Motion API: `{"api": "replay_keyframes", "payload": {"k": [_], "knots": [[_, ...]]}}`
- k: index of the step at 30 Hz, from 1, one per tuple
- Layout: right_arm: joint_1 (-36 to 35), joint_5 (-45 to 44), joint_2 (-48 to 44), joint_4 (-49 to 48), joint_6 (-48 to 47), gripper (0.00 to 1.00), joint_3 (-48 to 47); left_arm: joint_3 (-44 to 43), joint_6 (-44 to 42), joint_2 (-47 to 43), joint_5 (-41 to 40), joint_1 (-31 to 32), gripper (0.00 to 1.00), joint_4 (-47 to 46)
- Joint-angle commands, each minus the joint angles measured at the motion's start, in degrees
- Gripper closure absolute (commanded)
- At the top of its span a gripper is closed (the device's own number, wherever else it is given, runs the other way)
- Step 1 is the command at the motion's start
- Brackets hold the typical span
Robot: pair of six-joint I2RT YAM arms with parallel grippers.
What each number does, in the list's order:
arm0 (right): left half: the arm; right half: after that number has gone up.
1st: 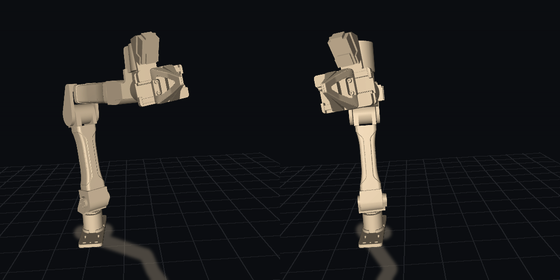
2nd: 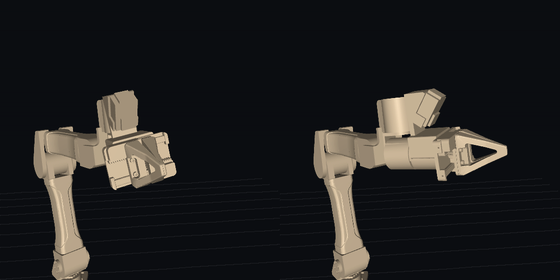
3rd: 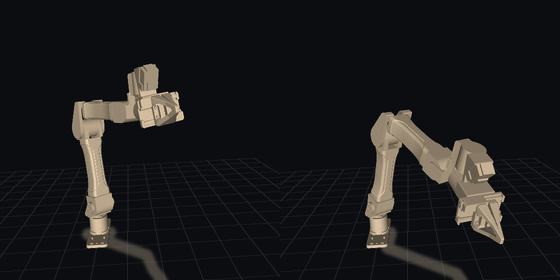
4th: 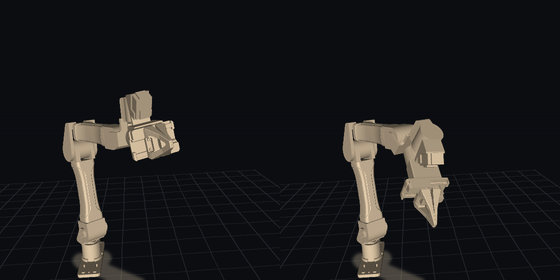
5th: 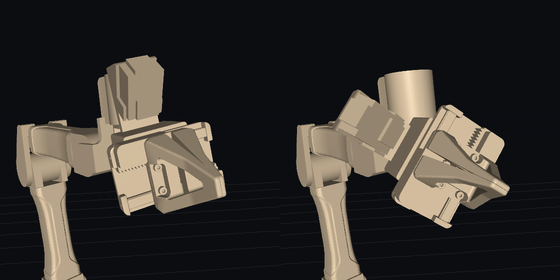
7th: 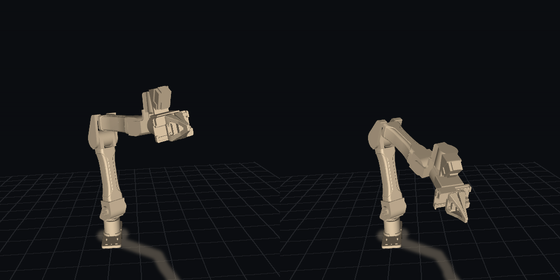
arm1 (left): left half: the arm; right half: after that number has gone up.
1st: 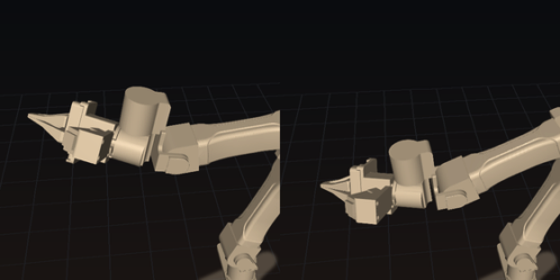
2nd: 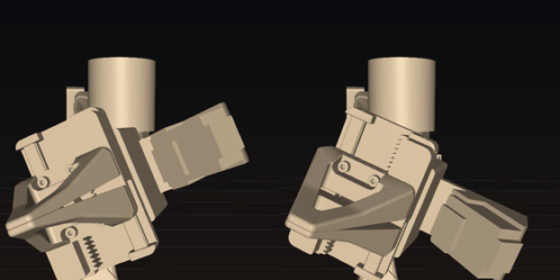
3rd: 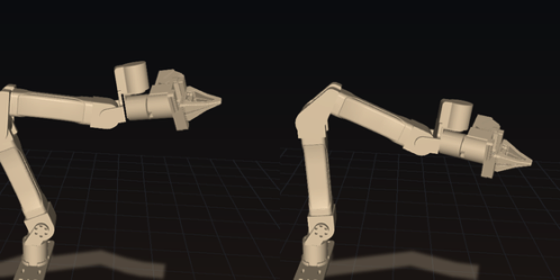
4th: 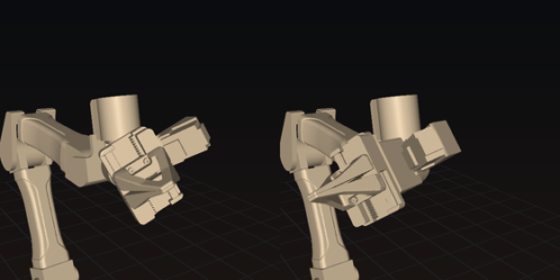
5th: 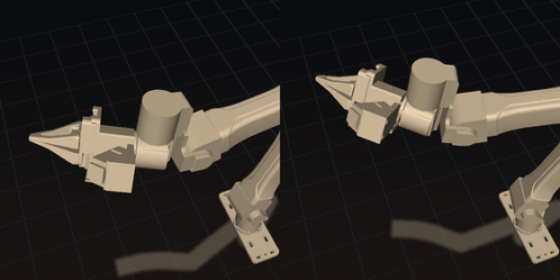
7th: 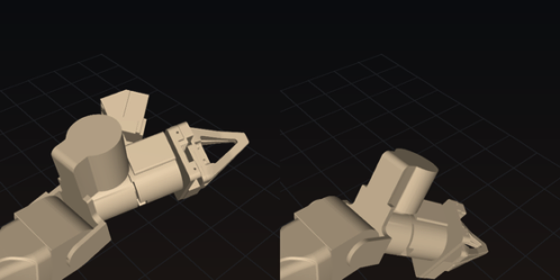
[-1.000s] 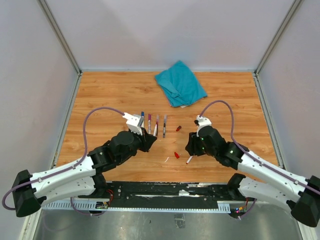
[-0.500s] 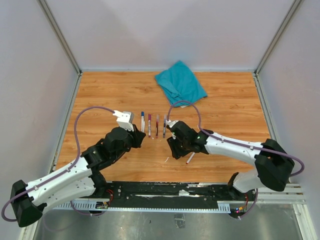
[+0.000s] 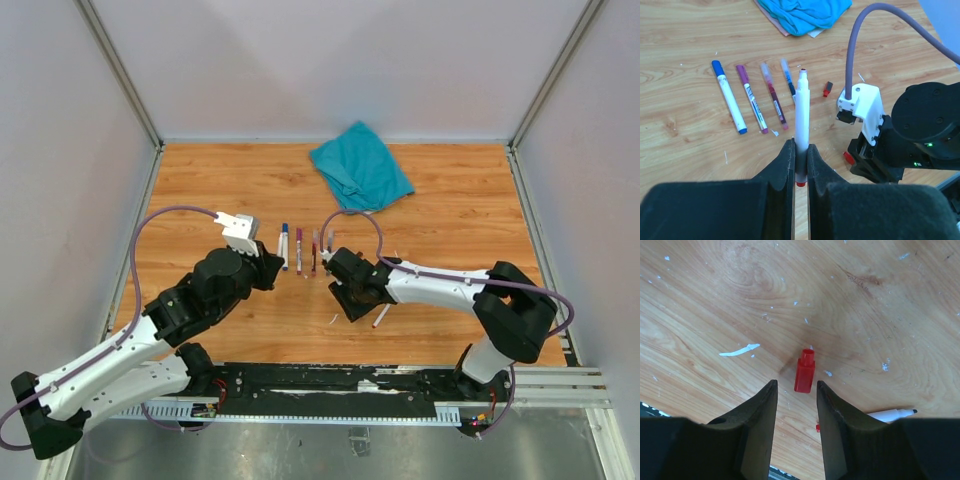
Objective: Insert the pens into the pen caps
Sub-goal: Adjust the pen cap at the center of the board.
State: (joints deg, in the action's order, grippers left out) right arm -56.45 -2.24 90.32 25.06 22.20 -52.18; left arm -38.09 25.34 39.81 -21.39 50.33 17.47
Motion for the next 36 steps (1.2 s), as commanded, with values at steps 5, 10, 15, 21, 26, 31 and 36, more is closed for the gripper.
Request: {"api": "replay_keyframes", "payload": {"k": [5,10,15,21,26,31,36], "knots": [[-0.57,-0.61,3.11,1.75,-1.54,0.69,-2.12,-3.78,-2.18,-1.29,-1.31,-0.32,0.99,3.72],[-0.60,-2.04,3.00,1.60,-2.24,0.81,-1.99,-4.95,-2.81,-1.47,-2.23,-0.32,0.99,5.65],[-0.68,-1.28,2.10,1.38,-6.47,0.93,-2.04,-5.94,-3.38,-2.85,-4.03,-0.32,1.00,7.62],[-4.48,5.41,-0.11,1.37,-20.00,0.96,-3.15,-7.28,-5.18,-6.12,-6.03,-0.32,1.00,9.19],[-9.60,7.76,4.05,6.46,-29.51,0.99,-7.26,-8.19,-7.14,-8.59,-8.87,-0.30,1.00,10.58],[-11.20,11.66,8.38,10.55,-34.95,0.99,-10.86,-9.01,-7.35,-9.00,-10.54,-0.32,1.00,12.89],[-11.57,11.27,11.52,12.30,-36.77,0.92,-13.15,-8.76,-7.21,-9.64,-10.82,-0.29,1.00,12.95]]}}
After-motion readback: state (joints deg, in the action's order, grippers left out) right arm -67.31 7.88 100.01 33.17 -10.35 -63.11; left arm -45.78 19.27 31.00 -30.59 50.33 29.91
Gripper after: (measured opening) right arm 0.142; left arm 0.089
